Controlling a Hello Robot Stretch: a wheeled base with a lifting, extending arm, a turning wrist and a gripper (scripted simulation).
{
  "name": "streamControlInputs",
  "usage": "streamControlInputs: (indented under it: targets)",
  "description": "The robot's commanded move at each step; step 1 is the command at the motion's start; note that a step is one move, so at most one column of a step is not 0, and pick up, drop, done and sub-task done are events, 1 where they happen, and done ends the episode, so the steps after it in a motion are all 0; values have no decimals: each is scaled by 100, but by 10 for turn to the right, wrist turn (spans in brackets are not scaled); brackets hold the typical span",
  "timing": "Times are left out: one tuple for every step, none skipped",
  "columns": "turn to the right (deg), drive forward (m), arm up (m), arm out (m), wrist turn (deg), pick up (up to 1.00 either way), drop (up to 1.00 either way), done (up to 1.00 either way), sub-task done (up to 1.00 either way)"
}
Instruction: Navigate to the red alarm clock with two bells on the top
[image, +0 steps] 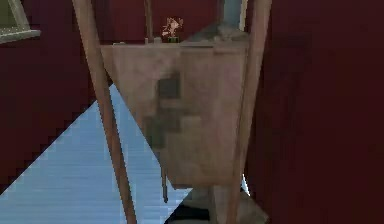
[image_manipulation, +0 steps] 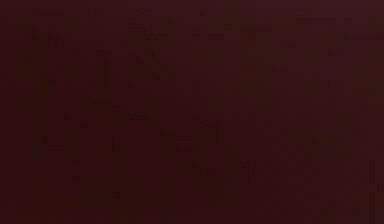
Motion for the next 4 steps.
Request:
streamControlInputs:
  targets:
    - [-450,0,0,0,0,0,0,0,0]
    - [-450,0,0,0,0,0,0,0,0]
    - [-90,0,0,0,0,0,0,0,0]
    - [0,100,0,0,0,0,0,0,0]
